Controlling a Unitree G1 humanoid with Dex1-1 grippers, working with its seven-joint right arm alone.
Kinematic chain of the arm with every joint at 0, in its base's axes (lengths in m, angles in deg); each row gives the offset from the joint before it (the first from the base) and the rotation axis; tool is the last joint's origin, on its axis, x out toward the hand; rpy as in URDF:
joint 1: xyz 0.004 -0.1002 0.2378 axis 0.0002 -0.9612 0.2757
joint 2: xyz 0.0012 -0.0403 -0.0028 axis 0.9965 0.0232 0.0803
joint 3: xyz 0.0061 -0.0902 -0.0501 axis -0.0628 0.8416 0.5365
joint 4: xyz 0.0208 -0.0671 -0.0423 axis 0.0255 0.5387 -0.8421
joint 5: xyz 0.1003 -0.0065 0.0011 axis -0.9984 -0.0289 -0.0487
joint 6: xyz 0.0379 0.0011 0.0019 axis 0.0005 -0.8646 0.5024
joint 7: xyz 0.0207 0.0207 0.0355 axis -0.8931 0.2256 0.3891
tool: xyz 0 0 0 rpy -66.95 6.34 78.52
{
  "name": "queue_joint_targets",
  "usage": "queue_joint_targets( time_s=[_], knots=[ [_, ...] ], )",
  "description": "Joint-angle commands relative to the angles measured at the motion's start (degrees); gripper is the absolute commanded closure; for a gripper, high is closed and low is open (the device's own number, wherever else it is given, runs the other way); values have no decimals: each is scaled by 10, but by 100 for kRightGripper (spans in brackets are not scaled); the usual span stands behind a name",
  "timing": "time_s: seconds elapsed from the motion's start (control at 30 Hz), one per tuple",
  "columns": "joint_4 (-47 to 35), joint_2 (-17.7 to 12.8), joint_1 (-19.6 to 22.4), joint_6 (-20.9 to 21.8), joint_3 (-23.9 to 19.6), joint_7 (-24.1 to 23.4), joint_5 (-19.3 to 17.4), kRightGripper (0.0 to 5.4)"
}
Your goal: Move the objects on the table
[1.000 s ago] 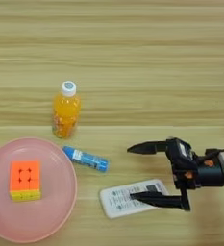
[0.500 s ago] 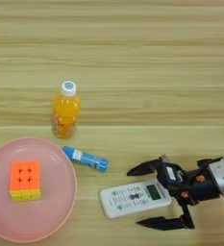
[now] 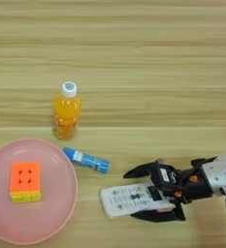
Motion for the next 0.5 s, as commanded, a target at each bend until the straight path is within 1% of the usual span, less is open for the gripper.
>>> queue_joint_targets(
  time_s=[0.03,0.07,0.23,0.37,0.47,0.5],
  knots=[
    [-4,-17,19,3,-6,-33,10,176],
    [-5,-17,19,3,-6,-34,9,182],
    [-9,-16,20,-1,-8,-33,2,249],
    [-18,-11,26,-10,-16,-34,-15,250],
    [-38,-6,32,-27,-28,-34,-41,250],
    [-50,-4,34,-41,-35,-32,-58,250]
  ],
)
